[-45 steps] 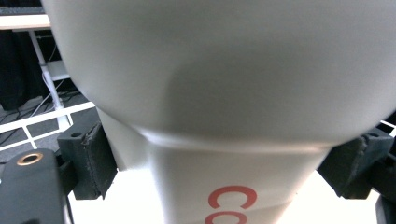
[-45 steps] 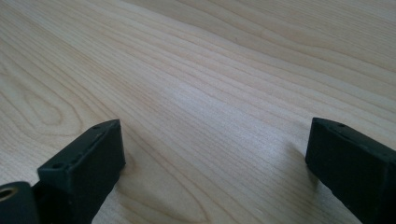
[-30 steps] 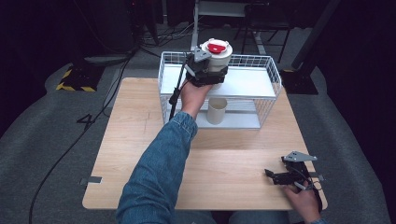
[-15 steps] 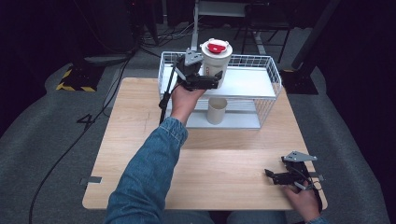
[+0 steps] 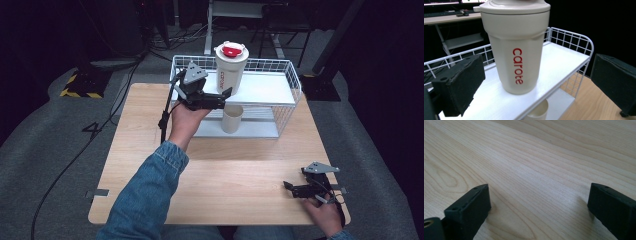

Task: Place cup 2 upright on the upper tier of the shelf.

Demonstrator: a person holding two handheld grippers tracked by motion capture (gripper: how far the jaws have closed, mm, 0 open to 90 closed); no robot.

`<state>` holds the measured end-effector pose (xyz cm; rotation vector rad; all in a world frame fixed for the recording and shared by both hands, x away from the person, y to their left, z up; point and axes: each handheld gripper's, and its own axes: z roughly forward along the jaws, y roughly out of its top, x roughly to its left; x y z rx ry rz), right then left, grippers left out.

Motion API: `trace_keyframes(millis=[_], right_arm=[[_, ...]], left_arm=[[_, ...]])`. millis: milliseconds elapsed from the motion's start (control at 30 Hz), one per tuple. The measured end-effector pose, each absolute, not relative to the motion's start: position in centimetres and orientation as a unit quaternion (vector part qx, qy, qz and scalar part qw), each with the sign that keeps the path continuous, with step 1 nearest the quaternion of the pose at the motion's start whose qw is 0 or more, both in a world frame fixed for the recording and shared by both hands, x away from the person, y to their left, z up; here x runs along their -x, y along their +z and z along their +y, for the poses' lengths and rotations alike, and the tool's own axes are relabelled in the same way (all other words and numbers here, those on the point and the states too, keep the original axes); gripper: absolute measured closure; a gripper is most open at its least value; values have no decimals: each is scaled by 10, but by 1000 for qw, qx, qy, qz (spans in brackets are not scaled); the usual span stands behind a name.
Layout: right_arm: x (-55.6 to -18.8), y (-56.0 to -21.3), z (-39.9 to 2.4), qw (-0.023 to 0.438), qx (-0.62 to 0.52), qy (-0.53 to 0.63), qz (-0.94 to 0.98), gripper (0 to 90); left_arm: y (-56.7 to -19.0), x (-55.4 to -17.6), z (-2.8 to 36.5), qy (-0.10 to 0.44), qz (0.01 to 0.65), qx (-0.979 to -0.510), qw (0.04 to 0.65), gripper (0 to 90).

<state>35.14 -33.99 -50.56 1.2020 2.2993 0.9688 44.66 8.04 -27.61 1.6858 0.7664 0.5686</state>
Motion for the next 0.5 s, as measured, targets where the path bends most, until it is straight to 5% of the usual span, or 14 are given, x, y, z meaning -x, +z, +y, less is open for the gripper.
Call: trace_keyframes(millis=[500], right_arm=[[-352, -506, -339, 185, -424, 344, 817, 47]], left_arm=[[-287, -387, 118, 243, 309, -735, 553, 1]])
